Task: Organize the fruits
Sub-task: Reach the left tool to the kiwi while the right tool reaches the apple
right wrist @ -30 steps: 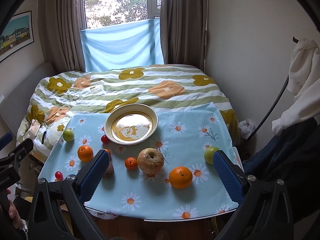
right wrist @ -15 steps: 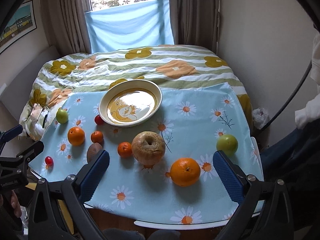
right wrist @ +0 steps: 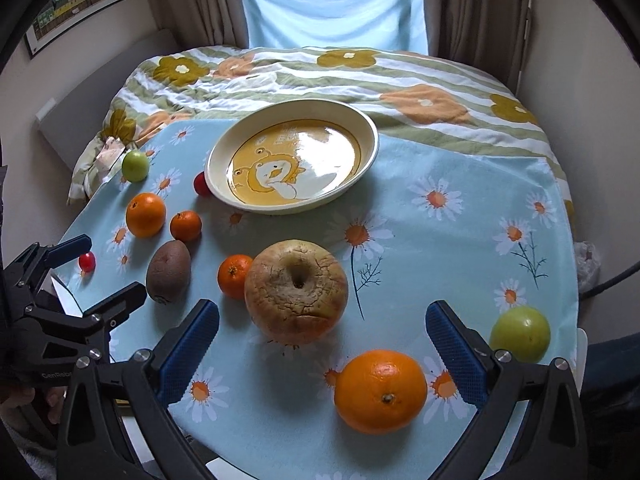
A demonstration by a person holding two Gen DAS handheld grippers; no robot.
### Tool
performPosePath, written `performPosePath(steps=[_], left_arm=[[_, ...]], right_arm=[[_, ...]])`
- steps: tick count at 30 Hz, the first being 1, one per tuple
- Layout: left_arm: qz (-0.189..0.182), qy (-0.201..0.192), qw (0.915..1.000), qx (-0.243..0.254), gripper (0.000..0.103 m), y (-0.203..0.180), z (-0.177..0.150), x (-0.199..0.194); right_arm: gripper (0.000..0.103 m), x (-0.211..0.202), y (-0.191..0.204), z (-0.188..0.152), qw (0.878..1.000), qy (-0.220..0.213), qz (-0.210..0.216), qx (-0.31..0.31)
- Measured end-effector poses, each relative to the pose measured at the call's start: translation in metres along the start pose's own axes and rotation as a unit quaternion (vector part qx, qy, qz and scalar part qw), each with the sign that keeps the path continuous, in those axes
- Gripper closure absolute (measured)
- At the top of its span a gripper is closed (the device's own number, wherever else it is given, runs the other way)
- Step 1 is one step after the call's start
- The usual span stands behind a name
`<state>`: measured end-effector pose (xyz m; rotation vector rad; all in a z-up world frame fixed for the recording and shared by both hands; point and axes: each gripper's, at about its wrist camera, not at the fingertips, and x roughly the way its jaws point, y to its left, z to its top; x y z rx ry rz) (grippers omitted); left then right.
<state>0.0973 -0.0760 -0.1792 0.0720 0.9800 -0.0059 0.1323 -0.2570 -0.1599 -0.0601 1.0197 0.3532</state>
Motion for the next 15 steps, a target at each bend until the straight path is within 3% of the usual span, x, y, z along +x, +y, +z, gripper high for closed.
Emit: performPosePath(steps=[7, 13, 15], left_arm=[[0.014, 0.016, 0.9997, -0.016, 0.0, -0.006, -0.003, 0.028], [0.017, 0.026, 0.9994, -0.018, 0.008, -0.01, -0.002, 0.043], [0.015, 0.029, 0.9993, -0.019, 0.02, -0.01, -0.002, 0.046]], right_arm=[[0.0, 0.025, 0.001, 0.003, 0.999, 0.019, 0.036, -0.03], [0.0, 0.038, 0.0, 0.006, 0.997, 0.029, 0.056, -0.036], [0.005, 0.042, 0.001, 0.005, 0.997, 0.032, 0.061, -0.039]])
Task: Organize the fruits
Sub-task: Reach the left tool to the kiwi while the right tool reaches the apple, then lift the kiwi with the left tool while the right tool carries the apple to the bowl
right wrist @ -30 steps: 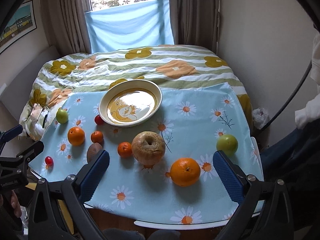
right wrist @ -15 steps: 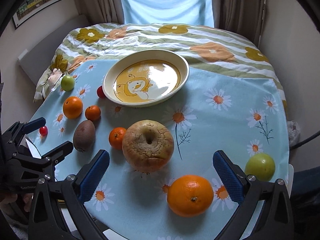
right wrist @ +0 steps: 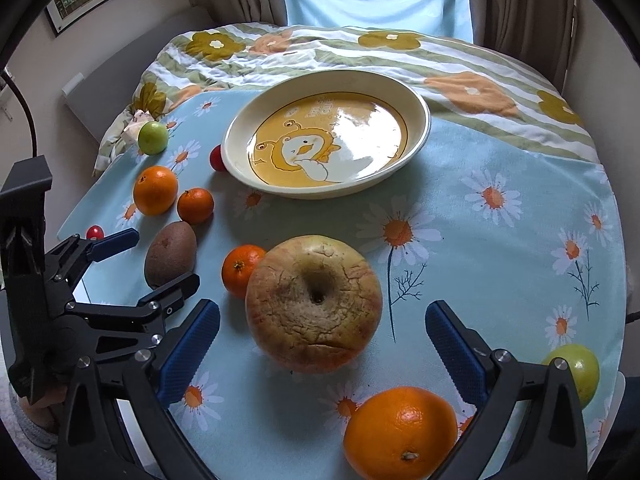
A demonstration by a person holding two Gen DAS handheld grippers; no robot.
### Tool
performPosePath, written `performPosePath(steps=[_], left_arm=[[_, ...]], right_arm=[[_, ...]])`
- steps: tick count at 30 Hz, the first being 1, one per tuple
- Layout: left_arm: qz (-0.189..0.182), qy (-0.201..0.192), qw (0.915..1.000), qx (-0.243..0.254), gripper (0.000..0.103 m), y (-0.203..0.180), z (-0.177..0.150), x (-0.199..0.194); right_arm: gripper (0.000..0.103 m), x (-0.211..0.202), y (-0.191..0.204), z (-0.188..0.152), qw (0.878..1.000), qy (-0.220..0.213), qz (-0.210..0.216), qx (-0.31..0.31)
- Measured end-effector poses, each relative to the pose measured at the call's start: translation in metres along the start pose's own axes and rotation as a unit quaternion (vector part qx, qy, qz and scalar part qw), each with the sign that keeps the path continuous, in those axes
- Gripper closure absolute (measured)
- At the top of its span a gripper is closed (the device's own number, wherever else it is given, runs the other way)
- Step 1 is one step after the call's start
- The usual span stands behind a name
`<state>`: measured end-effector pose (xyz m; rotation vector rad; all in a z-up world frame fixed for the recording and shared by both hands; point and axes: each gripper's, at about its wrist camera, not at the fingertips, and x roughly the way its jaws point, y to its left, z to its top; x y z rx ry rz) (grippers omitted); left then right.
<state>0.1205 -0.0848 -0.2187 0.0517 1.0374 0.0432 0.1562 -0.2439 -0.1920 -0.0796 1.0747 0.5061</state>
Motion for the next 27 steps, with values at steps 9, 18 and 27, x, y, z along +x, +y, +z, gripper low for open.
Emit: performPosePath(steps=[9, 18, 27], left_arm=[[-0.003, 0.014, 0.9999, 0.001, 0.045, -0.004, 0.0, 0.009], [-0.007, 0.013, 0.9999, -0.004, 0.049, -0.003, 0.0, 0.01], [-0.009, 0.005, 0.9999, -0.013, 0.051, -0.003, -0.002, -0.003]], right_arm=[[0.018, 0.015, 0.001, 0.0, 1.0, 0.018, 0.014, -0.008], [0.033, 0.02, 0.001, 0.002, 0.999, 0.021, 0.024, -0.007], [0.034, 0.017, 0.003, 0.001, 0.999, 0.018, 0.018, -0.021]])
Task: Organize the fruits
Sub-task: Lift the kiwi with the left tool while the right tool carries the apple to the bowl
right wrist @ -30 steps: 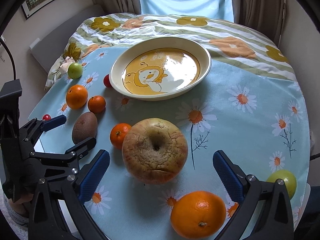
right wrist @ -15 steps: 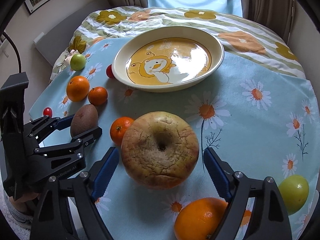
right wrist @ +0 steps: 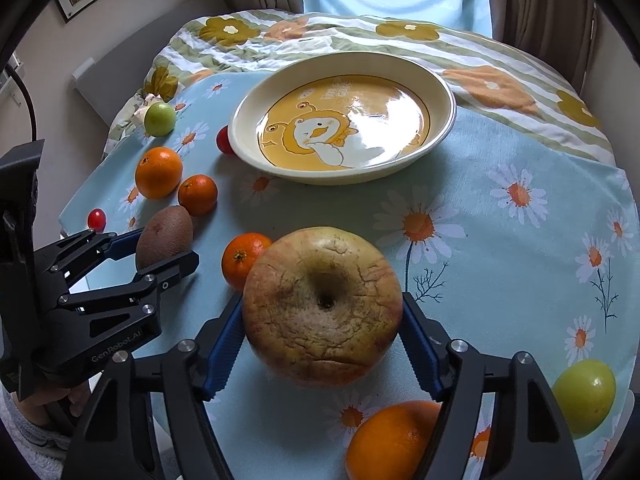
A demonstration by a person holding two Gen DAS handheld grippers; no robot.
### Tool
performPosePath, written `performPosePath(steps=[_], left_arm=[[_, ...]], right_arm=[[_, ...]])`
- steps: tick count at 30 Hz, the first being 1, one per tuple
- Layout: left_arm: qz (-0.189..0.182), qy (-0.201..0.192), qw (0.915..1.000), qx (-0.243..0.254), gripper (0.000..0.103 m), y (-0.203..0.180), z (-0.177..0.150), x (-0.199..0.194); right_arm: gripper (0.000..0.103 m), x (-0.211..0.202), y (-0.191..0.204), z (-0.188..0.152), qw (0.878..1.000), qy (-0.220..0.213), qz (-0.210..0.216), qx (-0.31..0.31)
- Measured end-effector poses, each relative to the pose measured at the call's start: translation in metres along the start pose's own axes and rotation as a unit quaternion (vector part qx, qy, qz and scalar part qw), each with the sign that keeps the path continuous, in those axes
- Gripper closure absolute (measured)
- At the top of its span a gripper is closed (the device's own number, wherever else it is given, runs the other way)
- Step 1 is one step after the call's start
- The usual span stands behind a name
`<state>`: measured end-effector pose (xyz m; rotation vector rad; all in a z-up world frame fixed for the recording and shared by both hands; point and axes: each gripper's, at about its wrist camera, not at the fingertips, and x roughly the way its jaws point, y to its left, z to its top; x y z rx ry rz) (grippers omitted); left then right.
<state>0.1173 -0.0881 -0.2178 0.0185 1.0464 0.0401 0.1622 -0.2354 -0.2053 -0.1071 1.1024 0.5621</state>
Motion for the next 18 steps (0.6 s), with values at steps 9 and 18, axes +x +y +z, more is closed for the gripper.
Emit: performPosePath(steps=[9, 18], left_arm=[[0.008, -0.026, 0.9995, -0.018, 0.051, 0.005, 0.009, -0.036], [0.009, -0.073, 0.9971, -0.019, 0.051, 0.017, 0.05, -0.076]], right_arm=[[0.034, -0.022, -0.001, 0.008, 1.0, -0.02, 0.007, 0.001], [0.034, -0.055, -0.001, 0.032, 0.998, -0.059, 0.001, 0.004]])
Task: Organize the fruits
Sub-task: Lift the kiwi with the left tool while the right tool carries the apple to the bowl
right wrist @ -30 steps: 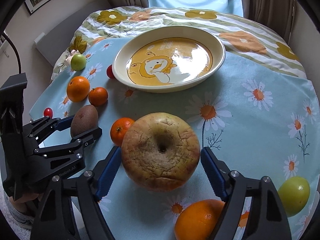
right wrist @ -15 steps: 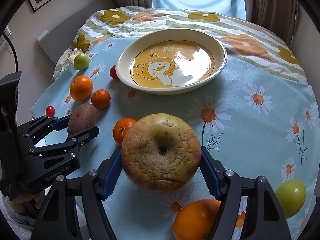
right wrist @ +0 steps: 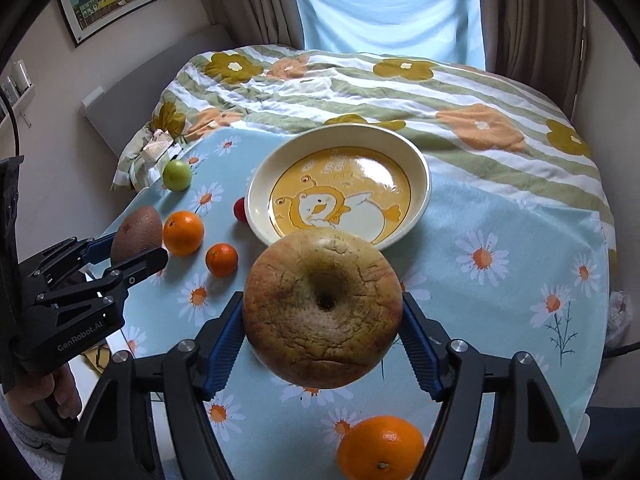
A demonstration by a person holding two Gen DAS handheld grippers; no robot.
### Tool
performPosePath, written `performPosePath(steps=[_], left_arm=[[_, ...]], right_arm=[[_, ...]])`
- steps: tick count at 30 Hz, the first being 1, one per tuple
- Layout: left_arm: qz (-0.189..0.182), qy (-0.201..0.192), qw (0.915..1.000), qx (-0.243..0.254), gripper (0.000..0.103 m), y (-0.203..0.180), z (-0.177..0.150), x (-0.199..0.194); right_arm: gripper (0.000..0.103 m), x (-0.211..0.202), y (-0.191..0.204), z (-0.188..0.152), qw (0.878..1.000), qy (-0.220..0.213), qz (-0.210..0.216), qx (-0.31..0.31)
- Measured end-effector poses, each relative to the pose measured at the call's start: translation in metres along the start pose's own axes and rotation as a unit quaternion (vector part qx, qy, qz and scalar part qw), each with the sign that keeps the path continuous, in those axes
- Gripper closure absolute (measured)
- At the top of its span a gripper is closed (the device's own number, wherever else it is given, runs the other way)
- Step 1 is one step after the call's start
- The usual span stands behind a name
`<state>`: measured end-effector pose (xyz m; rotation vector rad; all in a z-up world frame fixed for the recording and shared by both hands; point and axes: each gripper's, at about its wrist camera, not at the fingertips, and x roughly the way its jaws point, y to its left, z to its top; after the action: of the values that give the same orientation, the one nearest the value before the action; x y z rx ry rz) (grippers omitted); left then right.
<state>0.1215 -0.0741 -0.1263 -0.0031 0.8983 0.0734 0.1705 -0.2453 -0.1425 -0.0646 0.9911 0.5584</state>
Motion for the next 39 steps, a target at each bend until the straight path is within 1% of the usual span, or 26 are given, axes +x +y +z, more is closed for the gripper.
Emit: performPosePath(steps=[5, 8, 15, 21, 30, 39], left_arm=[[-0.014, -0.025, 0.9994, 0.019, 0.051, 0.004, 0.035, 0.0], [-0.031, -0.032, 0.9985, 0.032, 0.051, 0.007, 0.058, 0.008], [-0.077, -0.033, 0.9927, 0.087, 0.051, -0.002, 0.11, 0.05], [-0.112, -0.025, 0.9847, 0.131, 0.051, -0.016, 0.136, 0.093], [-0.148, 0.004, 0.9696, 0.195, 0.051, -0.041, 0.145, 0.152], [-0.158, 0.03, 0.9541, 0.253, 0.051, -0.065, 0.134, 0.186]], right_arm=[[0.034, -0.006, -0.002, 0.023, 1.0, -0.015, -0.015, 0.016], [0.034, -0.007, -0.004, 0.036, 0.999, -0.022, -0.027, 0.027], [0.034, 0.001, -0.014, 0.066, 0.995, -0.036, -0.066, 0.068], [0.034, 0.016, -0.025, 0.084, 0.988, -0.041, -0.093, 0.114], [0.034, 0.039, -0.042, 0.095, 0.975, -0.04, -0.126, 0.178], [0.034, 0.042, -0.058, 0.09, 0.962, -0.038, -0.153, 0.222]])
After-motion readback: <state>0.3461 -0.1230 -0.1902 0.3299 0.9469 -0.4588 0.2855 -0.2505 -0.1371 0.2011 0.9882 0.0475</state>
